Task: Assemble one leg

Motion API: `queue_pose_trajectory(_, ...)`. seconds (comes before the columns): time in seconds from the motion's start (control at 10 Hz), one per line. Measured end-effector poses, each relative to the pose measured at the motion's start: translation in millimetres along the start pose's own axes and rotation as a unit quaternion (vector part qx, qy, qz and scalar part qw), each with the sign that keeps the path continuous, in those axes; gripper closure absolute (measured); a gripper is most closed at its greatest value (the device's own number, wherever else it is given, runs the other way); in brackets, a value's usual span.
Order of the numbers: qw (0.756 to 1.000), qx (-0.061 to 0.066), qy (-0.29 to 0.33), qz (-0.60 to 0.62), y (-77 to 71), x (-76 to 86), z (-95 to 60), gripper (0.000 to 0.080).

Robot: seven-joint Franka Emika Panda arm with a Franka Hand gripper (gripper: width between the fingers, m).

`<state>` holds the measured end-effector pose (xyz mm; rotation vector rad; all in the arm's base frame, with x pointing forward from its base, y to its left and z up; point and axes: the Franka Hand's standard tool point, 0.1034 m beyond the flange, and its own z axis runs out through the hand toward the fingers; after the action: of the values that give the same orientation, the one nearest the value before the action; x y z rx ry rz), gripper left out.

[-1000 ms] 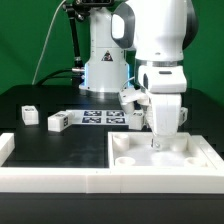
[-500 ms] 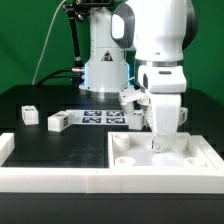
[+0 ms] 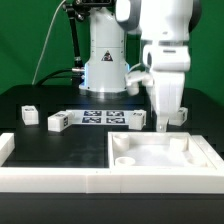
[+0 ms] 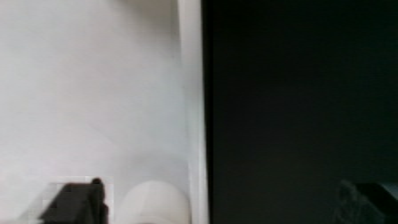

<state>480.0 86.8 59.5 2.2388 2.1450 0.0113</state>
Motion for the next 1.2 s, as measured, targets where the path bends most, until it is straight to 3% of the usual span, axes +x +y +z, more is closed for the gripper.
queue_pose_trajectory(0.2, 1.000, -0.009, -0.002, 0.010, -5.4, -0.9, -17.0, 0.0151)
queue_pose_trajectory(0.4, 1.000, -0.004, -0.002, 0.022, -6.5, -1.3, -11.8, 0.0151)
queue_pose_trajectory(0.7, 0.988, -0.003, 0.000, 0.155, -7.1, -0.3, -11.6, 0.0151)
queue_pose_trajectory(0.9, 0.950, -0.007, 0.017, 0.311, -19.3, 0.5, -10.0, 0.0151)
queue_pose_trajectory(1.2, 0.869, 0.007, 0.026, 0.493, -36.8, 14.8, -4.3, 0.0151)
